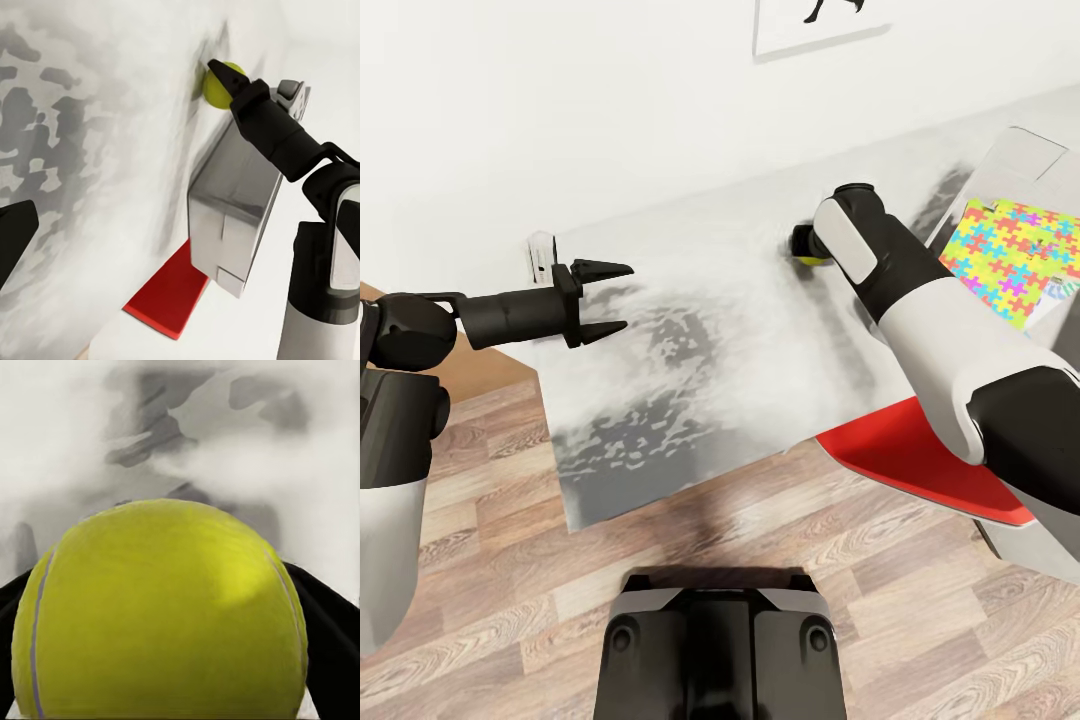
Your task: Put all the toys in the child's room - the three board games (two on the bed and one on the table), the two jigsaw puzzles on the table, and the tennis ball on the table - inside the toy box on the table in the child's room.
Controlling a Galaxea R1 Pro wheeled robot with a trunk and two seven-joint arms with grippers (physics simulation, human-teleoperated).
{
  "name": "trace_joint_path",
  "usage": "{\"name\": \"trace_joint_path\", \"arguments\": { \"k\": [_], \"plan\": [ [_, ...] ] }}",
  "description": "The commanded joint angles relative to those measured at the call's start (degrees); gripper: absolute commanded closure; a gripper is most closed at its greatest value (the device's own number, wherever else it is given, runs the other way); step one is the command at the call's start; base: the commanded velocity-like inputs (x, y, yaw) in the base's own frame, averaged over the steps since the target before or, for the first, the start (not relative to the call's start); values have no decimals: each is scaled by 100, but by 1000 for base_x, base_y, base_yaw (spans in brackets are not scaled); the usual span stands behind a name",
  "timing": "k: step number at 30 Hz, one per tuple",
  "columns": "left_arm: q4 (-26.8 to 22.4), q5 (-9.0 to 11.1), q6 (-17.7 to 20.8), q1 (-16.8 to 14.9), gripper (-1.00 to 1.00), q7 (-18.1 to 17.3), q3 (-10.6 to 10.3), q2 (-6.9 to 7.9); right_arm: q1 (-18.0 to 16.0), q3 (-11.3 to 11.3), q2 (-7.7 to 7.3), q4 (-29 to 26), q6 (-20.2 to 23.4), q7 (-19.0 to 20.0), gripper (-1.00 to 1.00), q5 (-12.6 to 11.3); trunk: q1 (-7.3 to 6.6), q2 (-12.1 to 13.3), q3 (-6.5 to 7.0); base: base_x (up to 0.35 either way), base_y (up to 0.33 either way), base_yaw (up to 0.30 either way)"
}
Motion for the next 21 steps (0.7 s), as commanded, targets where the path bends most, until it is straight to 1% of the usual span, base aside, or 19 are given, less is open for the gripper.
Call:
{"name": "trace_joint_path", "arguments": {
  "k": [1, 21],
  "plan": [
    [-2, 60, -10, -5, -100, 59, -2, 3, -6, 29, -6, -3, 4, -59, 100, -67, 3, -9, -7, 0, 0, 0],
    [-10, 60, -10, 5, -100, 58, -2, 3, -18, 23, -14, -3, 7, -59, 100, -67, 3, -9, -7, 0, 0, 0]
  ]
}}
